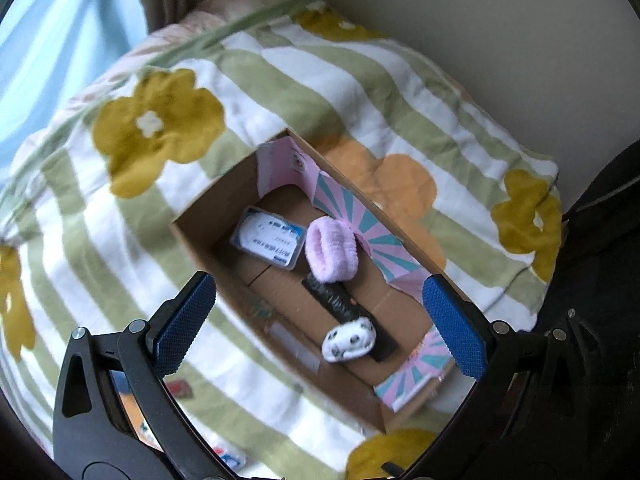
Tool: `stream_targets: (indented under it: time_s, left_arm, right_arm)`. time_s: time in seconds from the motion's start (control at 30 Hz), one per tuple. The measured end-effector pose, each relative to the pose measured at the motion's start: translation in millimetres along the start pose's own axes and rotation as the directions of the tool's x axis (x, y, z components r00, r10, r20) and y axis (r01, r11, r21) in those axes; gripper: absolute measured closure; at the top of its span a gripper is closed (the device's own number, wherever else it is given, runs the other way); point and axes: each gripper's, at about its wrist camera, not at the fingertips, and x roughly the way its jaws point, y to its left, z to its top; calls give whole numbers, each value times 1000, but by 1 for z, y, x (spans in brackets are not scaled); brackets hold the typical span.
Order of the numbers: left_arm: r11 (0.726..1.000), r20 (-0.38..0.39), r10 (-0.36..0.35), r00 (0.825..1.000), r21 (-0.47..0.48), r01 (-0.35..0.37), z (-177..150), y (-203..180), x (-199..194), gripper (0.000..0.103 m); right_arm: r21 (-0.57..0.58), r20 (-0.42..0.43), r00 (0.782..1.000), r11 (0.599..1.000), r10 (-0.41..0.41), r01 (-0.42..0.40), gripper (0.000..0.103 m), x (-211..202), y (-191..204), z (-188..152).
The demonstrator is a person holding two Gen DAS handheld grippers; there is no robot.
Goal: Organize objects
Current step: 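Withdraw both grippers from the box toward the remaining items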
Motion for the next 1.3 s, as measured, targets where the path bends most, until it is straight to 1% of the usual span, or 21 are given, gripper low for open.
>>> stream_targets:
  time_s: [0.13,0.3,0.4,0.5,0.6,0.7,0.77,0.8,0.93,1.07,1.13,1.3]
  left_arm:
    - [998,32,11,999,-55,-10,-19,8,-41,0]
    - [989,104,74,992,-139,-59,-52,20,-95,0]
    - [974,143,119,983,-210,-88,-74,33,-126,0]
    - [954,192,163,968,-279,-105,-96,48,-157,0]
    - [930,222,207,953,-347,-121,-119,63,-183,0]
    - [901,228,242,943,-414,-131,-143,80,-204,0]
    - [874,224,273,935,-465,-144,-161,93,-216,0]
    - [864,223,284,933,-481,-148,-168,97,-220,0]
    - [811,202,344,917,-555,-182,-205,113,-236,0]
    - [775,178,372,911,-600,-199,-231,120,-244,0]
    - [757,167,393,904,-616,-216,-240,123,-248,0]
    - [729,161,424,891,-644,-230,-252,128,-257,0]
  right_arm:
    - [-18,20,1000,1000,5,-5,0,-25,14,3]
    - [-43,39,999,999,19,-17,0,-50,33,4]
    - [-68,51,998,997,37,-33,0,-62,45,4]
    - [-92,72,995,994,64,-58,0,-74,60,6]
    - [-91,96,992,993,80,-72,0,-83,71,9]
    - [-91,113,988,991,105,-95,0,-88,81,15]
    - [-95,122,984,988,130,-119,0,-90,88,18]
    - [-99,125,984,988,131,-119,0,-91,91,19]
    - [-142,152,977,982,147,-125,0,-97,105,22]
    - [-182,154,971,971,182,-153,0,-97,118,26]
    - [-207,153,969,965,197,-163,0,-96,124,29]
    - [-264,159,961,948,227,-180,0,-96,137,39]
